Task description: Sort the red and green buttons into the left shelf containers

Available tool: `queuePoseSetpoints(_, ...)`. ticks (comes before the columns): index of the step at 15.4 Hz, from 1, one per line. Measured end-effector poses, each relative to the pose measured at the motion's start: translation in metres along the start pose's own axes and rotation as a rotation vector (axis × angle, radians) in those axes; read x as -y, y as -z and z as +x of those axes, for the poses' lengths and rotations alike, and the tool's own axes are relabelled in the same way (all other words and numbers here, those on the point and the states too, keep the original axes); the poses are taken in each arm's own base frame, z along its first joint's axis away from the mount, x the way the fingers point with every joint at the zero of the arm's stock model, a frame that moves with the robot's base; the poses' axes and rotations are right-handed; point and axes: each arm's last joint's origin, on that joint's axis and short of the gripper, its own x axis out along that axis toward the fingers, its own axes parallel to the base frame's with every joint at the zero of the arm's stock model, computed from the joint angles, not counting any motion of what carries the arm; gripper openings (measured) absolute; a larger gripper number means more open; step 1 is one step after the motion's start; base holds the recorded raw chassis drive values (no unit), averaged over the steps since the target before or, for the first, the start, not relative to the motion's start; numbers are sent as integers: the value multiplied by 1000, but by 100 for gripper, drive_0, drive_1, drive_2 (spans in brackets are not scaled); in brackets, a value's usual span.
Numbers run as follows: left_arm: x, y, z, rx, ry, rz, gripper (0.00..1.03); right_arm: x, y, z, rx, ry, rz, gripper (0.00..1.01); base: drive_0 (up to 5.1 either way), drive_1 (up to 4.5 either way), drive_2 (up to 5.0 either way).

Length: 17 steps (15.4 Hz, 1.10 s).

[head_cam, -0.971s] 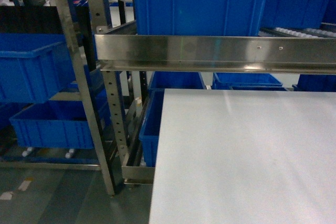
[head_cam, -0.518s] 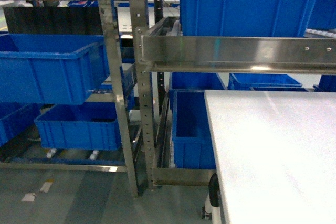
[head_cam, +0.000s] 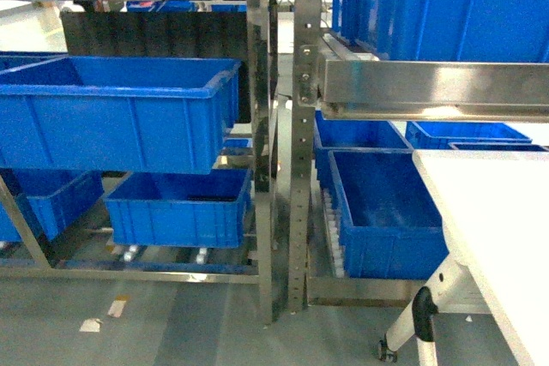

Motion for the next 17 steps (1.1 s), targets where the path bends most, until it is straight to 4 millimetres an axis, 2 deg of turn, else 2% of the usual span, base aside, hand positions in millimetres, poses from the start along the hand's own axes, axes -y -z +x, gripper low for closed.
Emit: queuePoseSetpoints(17, 0, 0, 0, -1, 0, 0, 24, 0, 0, 0, 0, 0, 0, 27, -498, 248, 248)
